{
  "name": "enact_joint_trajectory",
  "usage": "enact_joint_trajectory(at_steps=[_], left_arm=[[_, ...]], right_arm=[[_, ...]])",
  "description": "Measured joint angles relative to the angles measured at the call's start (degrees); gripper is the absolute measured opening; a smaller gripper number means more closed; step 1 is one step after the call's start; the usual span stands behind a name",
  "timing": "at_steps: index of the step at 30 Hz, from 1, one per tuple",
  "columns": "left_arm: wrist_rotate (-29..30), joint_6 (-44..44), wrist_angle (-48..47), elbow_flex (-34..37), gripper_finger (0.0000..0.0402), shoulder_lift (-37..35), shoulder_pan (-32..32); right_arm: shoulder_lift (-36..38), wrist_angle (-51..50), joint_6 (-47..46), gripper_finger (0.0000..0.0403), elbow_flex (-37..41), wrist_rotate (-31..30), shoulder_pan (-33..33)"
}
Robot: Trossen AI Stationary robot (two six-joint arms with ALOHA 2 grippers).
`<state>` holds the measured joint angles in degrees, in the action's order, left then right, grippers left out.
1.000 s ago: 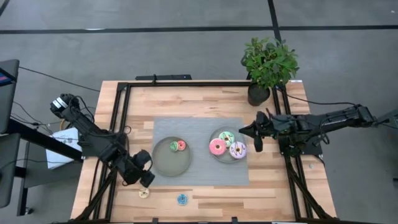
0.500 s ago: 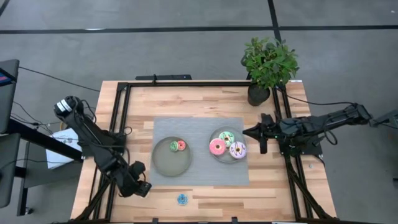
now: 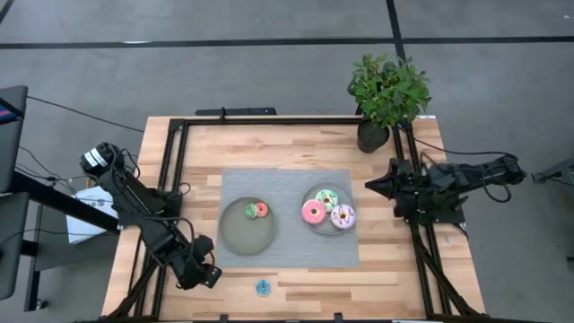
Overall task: Pick & Place donuts
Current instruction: Put the small white donut on the brown plate
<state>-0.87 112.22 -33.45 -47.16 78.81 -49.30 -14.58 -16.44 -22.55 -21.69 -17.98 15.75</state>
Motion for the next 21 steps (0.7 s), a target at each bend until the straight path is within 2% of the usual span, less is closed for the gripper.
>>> enact_joint_trajectory(at_steps=[3,10,16,21], left_arm=[[0.2,-1.0,-0.9,0.0,0.0182,0.0,-0.1],[1.3,-1.5,-3.1,0.0,0.0182,0.0,-0.2],[0.2,-1.2,-3.9,0.4,0.0182,0.1,-0.1],[-3.5,-1.0,-4.5,0.4,0.0182,2.1,-0.1]], right_arm=[[3.3,0.0,0.0,0.0000,0.0,0.3,0.0],[5.7,1.8,2.0,0.0000,1.9,7.3,0.0],[5.6,10.4,1.9,0.0000,8.4,7.6,0.0],[5.6,11.5,1.1,0.0000,9.0,7.6,0.0]])
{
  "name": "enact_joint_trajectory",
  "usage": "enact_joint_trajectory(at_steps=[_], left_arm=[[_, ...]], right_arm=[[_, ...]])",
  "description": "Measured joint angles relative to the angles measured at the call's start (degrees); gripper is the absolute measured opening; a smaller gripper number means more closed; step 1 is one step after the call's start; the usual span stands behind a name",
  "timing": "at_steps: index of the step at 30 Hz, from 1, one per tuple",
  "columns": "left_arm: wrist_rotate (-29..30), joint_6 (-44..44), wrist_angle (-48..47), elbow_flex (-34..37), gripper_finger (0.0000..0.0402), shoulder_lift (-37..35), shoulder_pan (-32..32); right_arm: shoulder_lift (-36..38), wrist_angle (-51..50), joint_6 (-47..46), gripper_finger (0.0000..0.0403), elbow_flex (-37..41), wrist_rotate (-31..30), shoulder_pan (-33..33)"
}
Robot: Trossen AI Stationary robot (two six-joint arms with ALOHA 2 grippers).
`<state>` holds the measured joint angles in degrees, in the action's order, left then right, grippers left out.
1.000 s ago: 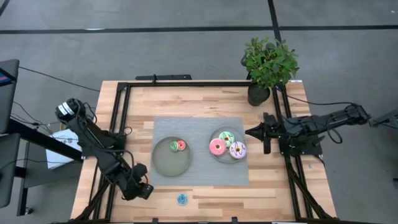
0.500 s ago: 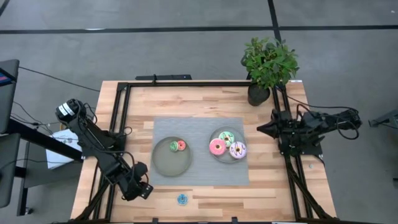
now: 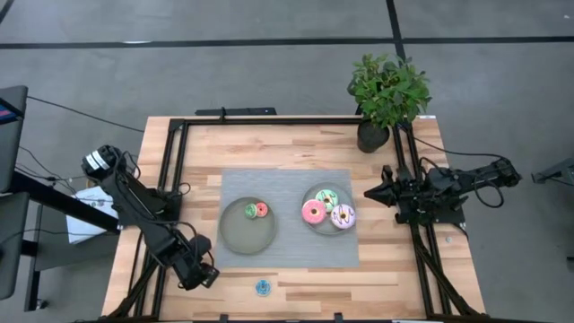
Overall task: Pick & Place donuts
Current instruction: Put the small white donut on the brown plate
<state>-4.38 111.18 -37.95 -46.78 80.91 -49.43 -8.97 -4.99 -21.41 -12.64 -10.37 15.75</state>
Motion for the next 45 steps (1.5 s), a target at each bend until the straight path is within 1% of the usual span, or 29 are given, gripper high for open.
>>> enact_joint_trajectory(at_steps=[5,9,20,26,29,37,41,45], left_arm=[[-2.2,-0.6,2.9,0.0,0.0182,3.9,0.0],[-2.5,0.1,3.0,0.0,0.0182,6.2,0.0],[-2.8,0.3,3.9,0.0,0.0182,9.2,0.2],[-2.5,0.3,4.3,0.0,0.0179,9.3,0.6],[-2.1,0.0,4.5,0.0,0.0162,9.3,0.7],[-0.4,-1.3,4.5,0.0,0.0091,9.3,1.6],[-0.3,-1.5,4.5,0.0,0.0071,9.3,1.7],[-0.3,-1.4,4.5,0.0,0.0060,9.3,1.7]], right_arm=[[0.0,0.8,0.0,0.0000,0.0,0.0,0.0],[0.0,0.8,-0.1,0.0000,0.0,0.0,0.0],[0.0,1.2,-1.1,0.0000,0.0,0.0,0.0],[0.0,1.2,-1.2,0.0000,0.0,-0.1,0.0],[0.0,1.2,-1.1,0.0000,0.0,-0.1,0.0],[0.0,1.2,-1.1,0.0000,0.0,-0.1,0.0],[0.0,1.2,-1.1,0.0000,0.0,-0.1,0.0],[0.0,1.2,-1.1,0.0000,0.0,-0.1,0.0]])
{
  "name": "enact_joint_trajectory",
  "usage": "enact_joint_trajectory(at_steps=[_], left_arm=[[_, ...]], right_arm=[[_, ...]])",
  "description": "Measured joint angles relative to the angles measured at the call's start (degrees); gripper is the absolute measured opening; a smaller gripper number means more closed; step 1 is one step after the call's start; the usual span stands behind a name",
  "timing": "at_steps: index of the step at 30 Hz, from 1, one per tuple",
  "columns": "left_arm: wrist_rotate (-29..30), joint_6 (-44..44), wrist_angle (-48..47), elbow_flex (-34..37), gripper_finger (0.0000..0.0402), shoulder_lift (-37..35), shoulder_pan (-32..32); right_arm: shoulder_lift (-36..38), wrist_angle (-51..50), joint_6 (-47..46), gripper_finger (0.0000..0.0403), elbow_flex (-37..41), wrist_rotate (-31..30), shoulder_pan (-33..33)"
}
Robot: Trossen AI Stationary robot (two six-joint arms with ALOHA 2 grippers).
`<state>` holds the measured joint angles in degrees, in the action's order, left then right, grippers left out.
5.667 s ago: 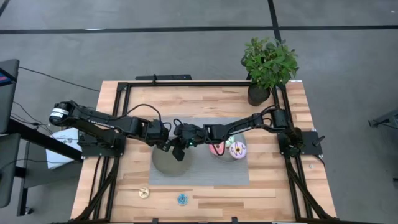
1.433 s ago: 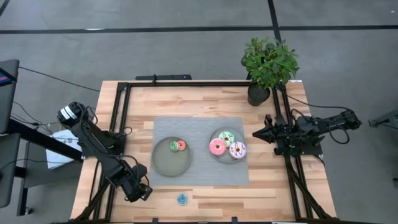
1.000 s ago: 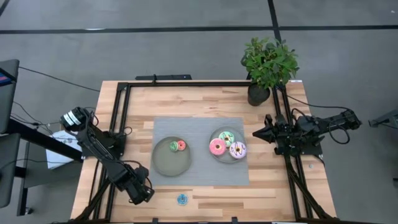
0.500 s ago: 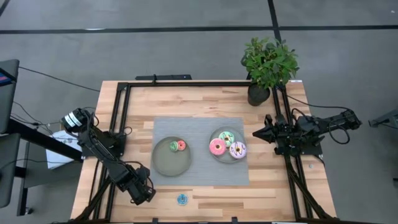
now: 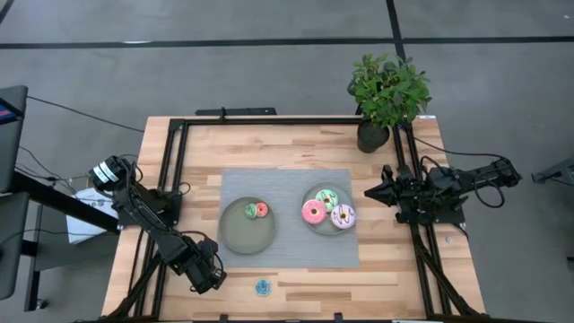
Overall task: Pick & Place donuts
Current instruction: Put the small white donut on the brown plate
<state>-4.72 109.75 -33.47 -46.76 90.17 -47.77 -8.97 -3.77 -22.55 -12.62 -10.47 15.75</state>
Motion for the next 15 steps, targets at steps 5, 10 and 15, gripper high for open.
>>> enact_joint_trajectory(at_steps=[5,10,15], left_arm=[[0.5,1.0,0.0,0.0,0.0053,0.0,0.0],[1.1,1.0,-0.1,-0.7,0.0050,0.0,0.0],[2.1,1.0,-2.1,-2.9,0.0050,0.0,0.0]], right_arm=[[0.0,0.0,0.0,0.0000,0.0,0.0,0.0],[0.0,0.0,0.0,0.0000,0.0,0.0,0.0],[0.0,0.0,0.0,0.0000,0.0,0.0,0.0]])
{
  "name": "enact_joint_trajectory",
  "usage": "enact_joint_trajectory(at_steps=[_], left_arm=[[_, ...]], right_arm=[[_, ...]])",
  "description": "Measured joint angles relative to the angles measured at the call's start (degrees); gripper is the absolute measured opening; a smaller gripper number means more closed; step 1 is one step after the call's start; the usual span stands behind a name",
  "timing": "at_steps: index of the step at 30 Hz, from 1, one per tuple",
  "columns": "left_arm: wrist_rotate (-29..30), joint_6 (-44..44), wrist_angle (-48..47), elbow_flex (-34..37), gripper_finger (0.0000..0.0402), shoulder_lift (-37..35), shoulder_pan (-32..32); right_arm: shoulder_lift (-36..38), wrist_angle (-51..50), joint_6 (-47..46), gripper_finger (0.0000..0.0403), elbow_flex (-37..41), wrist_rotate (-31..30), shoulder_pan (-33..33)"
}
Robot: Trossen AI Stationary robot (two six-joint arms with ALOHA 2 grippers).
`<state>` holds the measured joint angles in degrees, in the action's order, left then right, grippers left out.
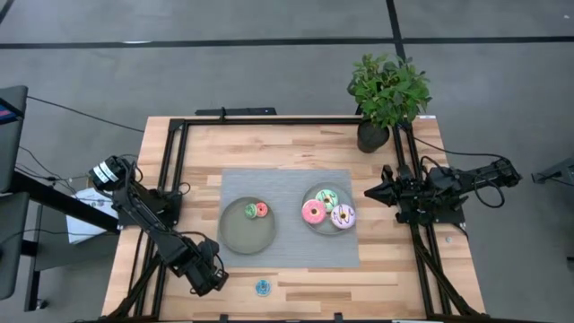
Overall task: Pick & Place donuts
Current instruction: Put the small white donut on the brown plate
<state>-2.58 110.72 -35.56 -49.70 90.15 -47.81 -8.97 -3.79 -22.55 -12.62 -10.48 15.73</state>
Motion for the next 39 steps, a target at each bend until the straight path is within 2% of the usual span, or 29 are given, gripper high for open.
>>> enact_joint_trajectory(at_steps=[4,11,14,25,27,31,39], left_arm=[[0.5,-0.1,-4.2,-2.7,0.0050,-0.5,0.0],[6.5,-1.3,-14.0,-6.8,0.0050,-3.9,2.1],[6.8,-7.1,-16.6,-7.2,0.0050,-4.7,6.6],[12.7,-35.2,-16.4,-7.1,0.0050,-4.8,26.9],[12.8,-37.6,-15.5,-6.3,0.0050,-4.8,29.3],[12.1,-39.0,-15.6,-4.6,0.0050,-4.8,32.0],[9.9,-36.1,-13.4,-0.2,0.0050,-4.8,32.2]], right_arm=[[0.0,0.0,0.0,0.0000,0.0,0.0,0.0],[0.0,0.0,0.0,0.0000,0.0,0.0,0.0],[0.0,0.0,0.0,0.0000,0.0,0.0,0.0],[0.0,0.0,0.0,0.0000,0.0,0.0,0.0],[0.0,0.0,0.0,0.0000,0.0,0.0,0.0],[0.0,0.0,0.0,0.0000,0.0,0.0,0.0],[0.0,0.0,0.0,0.0000,0.0,0.0,-0.1]])
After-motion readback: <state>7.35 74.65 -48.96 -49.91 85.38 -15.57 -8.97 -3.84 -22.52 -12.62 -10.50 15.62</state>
